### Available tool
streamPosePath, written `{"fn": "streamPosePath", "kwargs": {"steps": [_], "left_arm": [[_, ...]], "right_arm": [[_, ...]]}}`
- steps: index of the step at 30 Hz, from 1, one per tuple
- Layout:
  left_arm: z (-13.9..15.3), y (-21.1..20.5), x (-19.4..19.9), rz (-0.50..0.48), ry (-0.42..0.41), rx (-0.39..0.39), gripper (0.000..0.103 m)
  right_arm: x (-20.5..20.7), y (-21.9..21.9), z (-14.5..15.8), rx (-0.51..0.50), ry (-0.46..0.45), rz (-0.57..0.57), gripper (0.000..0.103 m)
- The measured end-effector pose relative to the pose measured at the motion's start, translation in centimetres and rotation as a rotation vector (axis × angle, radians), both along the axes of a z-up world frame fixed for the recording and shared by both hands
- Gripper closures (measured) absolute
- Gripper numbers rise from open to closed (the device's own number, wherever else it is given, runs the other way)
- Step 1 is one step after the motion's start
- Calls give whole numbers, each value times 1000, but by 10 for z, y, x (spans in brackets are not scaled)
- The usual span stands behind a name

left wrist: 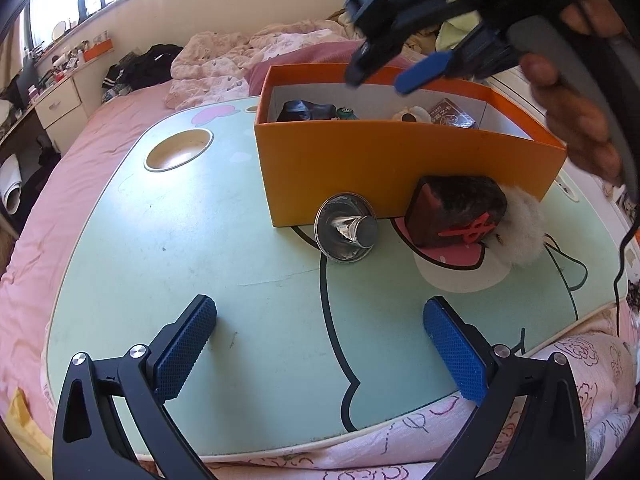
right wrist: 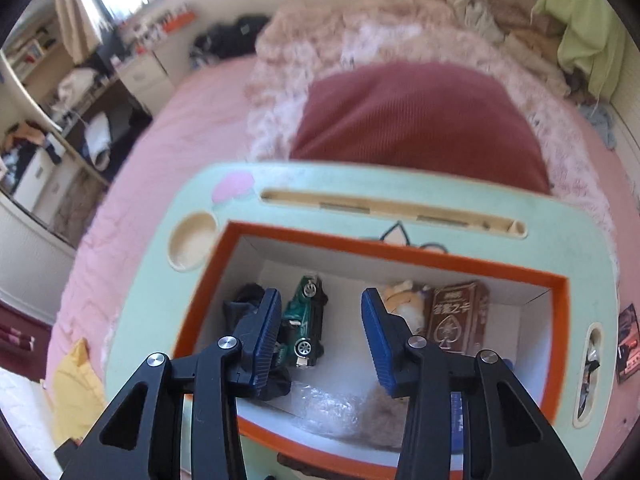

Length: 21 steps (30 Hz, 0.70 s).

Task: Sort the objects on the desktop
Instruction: 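Grasp the black toy car with the right gripper and lift it out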

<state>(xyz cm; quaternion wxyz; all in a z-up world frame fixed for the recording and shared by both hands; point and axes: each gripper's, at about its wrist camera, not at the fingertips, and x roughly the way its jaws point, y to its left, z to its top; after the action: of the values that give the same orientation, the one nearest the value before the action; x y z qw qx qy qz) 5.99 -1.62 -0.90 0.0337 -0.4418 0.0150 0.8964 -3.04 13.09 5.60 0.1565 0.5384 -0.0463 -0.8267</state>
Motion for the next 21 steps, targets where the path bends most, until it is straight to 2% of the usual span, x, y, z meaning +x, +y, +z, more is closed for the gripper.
{"fn": "streamPosePath", "kwargs": {"steps": [7,9,11,15,21], "left_arm": [[1,2,0,-2,0,1,0],[2,2,0,-2,-1,1,0],[3,1,1,-3,1,1,0],[3,2,1,-4,1,1,0],[3,2,1,-4,1,1,0]], "right_arm": [[-8,-17,-36,35,-111,41,61],[-9,-17,-40,71,-107,25,72],[-9,-18,-41,102,-80,32,74],[-5,0,-31,-1,-32,2,75],[33,43,20,-147,104,-25,76]]}}
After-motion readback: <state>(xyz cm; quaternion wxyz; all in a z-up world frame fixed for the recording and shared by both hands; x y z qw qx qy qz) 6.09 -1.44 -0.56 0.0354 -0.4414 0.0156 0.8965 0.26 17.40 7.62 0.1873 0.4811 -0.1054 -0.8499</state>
